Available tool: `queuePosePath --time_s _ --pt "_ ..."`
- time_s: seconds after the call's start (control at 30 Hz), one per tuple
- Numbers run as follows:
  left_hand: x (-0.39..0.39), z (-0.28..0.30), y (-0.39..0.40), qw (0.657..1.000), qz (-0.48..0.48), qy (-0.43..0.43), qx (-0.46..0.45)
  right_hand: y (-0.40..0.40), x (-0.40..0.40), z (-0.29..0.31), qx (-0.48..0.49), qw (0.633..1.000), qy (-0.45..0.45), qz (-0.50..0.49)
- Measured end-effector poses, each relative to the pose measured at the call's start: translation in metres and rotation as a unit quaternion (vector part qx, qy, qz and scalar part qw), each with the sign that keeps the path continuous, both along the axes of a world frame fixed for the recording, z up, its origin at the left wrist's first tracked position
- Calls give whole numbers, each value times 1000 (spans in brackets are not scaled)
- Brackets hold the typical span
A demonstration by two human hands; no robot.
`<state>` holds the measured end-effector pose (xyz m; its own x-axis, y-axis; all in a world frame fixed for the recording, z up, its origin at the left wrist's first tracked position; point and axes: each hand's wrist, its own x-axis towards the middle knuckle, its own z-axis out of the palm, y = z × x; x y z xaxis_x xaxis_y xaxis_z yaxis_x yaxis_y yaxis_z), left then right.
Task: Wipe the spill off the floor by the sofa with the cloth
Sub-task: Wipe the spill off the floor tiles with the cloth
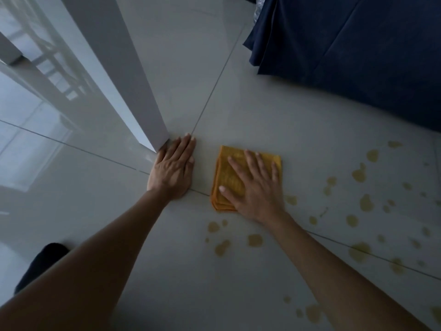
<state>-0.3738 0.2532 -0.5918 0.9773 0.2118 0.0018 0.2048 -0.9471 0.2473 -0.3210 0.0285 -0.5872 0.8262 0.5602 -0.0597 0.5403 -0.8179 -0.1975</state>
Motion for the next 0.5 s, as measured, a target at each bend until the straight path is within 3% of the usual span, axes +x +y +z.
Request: queuePosePath --time_s 0.13,0.33,0.5 --pt "-37 -1 -11 1000 1 21 -3 -35 22 5 -34 997 16 -66" --pt "-42 1 -13 1000 7 23 -9 12 39 8 -47 989 42 -132" --pt "-42 3 -13 1000 15 23 -13 47 -13 9 -21 998 43 -43"
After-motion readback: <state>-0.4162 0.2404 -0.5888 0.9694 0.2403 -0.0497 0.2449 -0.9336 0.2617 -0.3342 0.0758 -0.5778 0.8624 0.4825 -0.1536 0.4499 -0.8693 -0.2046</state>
